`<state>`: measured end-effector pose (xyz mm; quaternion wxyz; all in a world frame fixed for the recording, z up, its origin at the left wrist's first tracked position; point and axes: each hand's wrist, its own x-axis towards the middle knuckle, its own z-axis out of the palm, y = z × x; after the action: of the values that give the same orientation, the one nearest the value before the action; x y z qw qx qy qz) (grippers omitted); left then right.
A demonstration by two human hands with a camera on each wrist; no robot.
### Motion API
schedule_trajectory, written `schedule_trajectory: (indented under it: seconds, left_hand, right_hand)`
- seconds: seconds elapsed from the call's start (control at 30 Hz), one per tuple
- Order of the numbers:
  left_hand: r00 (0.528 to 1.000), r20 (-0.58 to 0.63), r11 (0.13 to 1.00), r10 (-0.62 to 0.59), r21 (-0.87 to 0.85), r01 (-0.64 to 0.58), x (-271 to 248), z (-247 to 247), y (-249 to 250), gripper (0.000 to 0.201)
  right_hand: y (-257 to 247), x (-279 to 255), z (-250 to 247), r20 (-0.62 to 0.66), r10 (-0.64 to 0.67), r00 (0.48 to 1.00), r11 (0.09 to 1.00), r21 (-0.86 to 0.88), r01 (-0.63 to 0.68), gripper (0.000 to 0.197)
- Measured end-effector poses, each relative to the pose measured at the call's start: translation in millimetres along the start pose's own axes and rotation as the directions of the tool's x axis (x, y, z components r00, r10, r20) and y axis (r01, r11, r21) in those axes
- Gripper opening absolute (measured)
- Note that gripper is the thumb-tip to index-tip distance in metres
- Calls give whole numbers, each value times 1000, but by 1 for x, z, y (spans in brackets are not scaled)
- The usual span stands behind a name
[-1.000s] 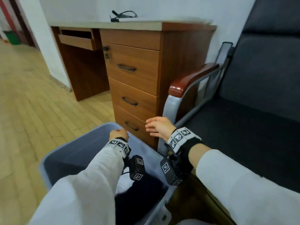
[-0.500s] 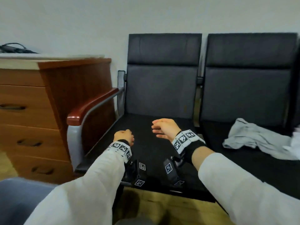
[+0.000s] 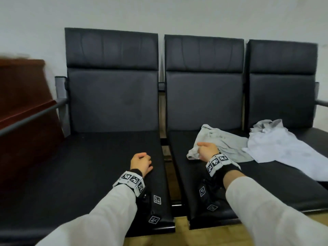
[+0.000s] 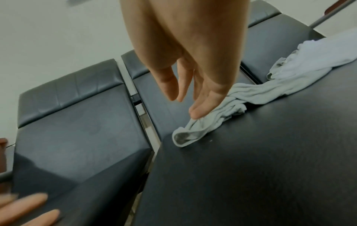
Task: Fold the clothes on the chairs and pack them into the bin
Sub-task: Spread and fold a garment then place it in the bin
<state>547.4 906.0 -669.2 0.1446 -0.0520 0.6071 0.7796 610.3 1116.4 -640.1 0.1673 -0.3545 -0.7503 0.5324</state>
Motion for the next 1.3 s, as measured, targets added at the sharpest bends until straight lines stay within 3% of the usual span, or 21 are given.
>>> schedule_trajectory:
  seconds: [0.1, 0.17, 0.23, 0.33, 0.5, 0.57, 0.67, 0.77, 0.87, 0.97, 1.07, 1.17, 1.23, 1.3]
  left_hand:
    - [1000, -18, 999, -25, -48, 24, 11, -4, -11, 33]
    - [999, -21, 998, -40, -47, 39, 16, -6, -13, 36]
    - [999, -22, 998, -36, -43, 35, 16, -6, -13, 35]
    - [999, -29, 1000, -22, -16, 21, 15, -5, -13, 34]
    - [999, -41, 998, 31, 53, -28, 14, -6, -17, 33]
    - [995, 6, 965, 97, 244, -96, 13, -6, -19, 35]
    - [975, 180, 873, 131, 444, -200, 1, 3, -15, 52]
    - [926, 344, 811, 155, 491, -318, -16, 18, -13, 68]
    - [890, 444, 759, 108, 541, -362, -30, 27, -18, 78]
    - [886, 453, 761, 102, 538, -363, -33, 29, -23, 86]
    - [874, 471, 765, 118, 518, -382, -33, 29, -23, 69]
    - [850, 506, 741, 144, 514, -432, -36, 30, -20, 28]
    - [856, 489, 752, 171, 497, -434, -35, 33, -21, 22]
    - [873, 453, 786, 182, 467, -406, -38, 35, -22, 22]
  right_hand:
    - [7, 1, 6, 119, 53, 991, 998, -36, -49, 48]
    - [8, 2, 13, 165, 58, 985, 979, -205, -23, 46]
    - [8, 2, 17, 195, 48, 980, 892, -450, 46, 51]
    - [6, -7, 11, 183, 42, 982, 782, -618, 81, 44]
    - [12, -21, 6, 137, 33, 990, 827, -560, 50, 43]
    - [-1, -30, 6, 29, -129, 991, 909, -397, 130, 35]
    - [-24, -41, 4, -159, -381, 911, 924, -51, 378, 30]
    - [-33, -50, 8, -168, -356, 919, 921, 102, 376, 25]
    - [-17, -47, 13, -187, -250, 950, 962, 63, 265, 27]
    - [-8, -50, 17, 10, -165, 986, 986, 40, 165, 21]
    - [-13, -64, 20, 197, -185, 963, 977, 144, 158, 25]
    - [-19, -75, 22, 239, -197, 951, 969, 196, 152, 26]
    - [-19, -74, 22, 289, -115, 950, 978, 201, 57, 23]
    - [-13, -66, 22, 233, -68, 970, 988, 153, 33, 14]
